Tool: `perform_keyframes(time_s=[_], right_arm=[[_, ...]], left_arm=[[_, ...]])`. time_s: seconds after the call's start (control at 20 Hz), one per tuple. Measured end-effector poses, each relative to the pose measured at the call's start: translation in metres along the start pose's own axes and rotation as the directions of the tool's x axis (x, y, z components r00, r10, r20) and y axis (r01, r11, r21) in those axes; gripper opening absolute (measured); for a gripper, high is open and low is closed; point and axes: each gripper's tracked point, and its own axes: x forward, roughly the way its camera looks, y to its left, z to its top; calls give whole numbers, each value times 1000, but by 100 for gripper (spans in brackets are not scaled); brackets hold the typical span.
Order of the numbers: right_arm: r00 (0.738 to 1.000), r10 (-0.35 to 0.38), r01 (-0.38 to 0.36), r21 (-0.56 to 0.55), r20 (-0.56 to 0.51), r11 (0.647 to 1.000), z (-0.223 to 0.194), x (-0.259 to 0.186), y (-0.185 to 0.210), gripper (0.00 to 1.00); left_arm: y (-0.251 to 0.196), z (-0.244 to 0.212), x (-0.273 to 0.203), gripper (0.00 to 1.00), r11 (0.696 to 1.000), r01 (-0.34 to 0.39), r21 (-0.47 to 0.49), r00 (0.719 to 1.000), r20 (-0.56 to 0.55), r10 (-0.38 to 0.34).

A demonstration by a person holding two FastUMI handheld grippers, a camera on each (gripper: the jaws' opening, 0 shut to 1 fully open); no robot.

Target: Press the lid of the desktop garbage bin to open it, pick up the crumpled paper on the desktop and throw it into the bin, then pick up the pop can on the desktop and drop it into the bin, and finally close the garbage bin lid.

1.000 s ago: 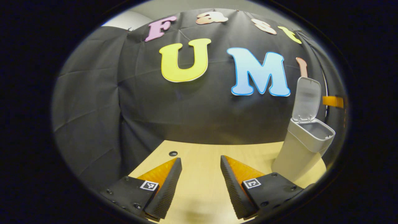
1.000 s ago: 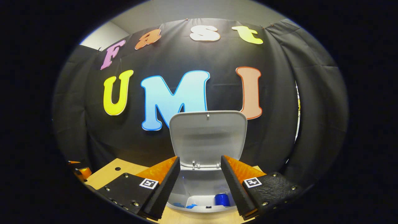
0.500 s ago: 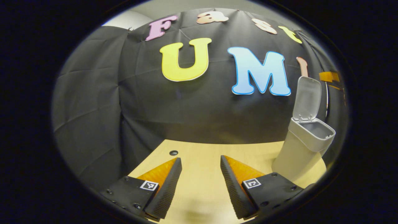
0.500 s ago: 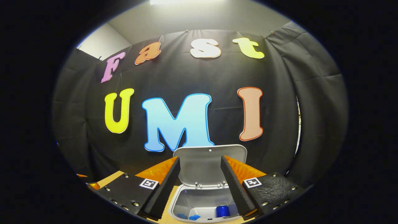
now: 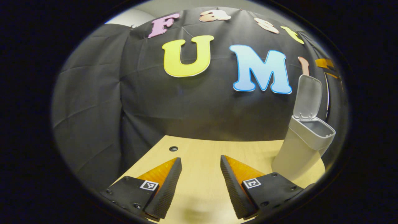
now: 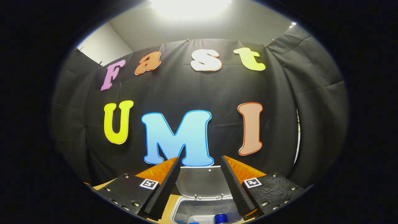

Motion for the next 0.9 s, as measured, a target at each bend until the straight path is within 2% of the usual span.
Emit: perform_keyframes(time_s=[0.45, 0.55, 0.6, 0.85, 0.9], right_arm=[[999, 7, -5, -31, 44, 1000, 16, 26, 5, 84], [999, 3, -2, -39, 36, 999, 11, 36, 4, 84], [1000, 3, -1, -37, 29, 999, 8, 41, 3, 84], [1000, -18, 17, -43, -23, 999, -21, 64, -2, 84], [999, -18, 16, -51, -37, 999, -27, 68, -1, 84]], left_arm=[[12, -6, -1, 87, 1000, -27, -13, 1000, -13, 27], [15, -8, -2, 87, 999, -35, -17, 999, -15, 34], [17, -9, -2, 84, 999, -39, -18, 999, -16, 39], [29, -11, -3, 87, 998, -66, -16, 998, -22, 66], [32, -12, -3, 84, 997, -71, -16, 997, -24, 71]])
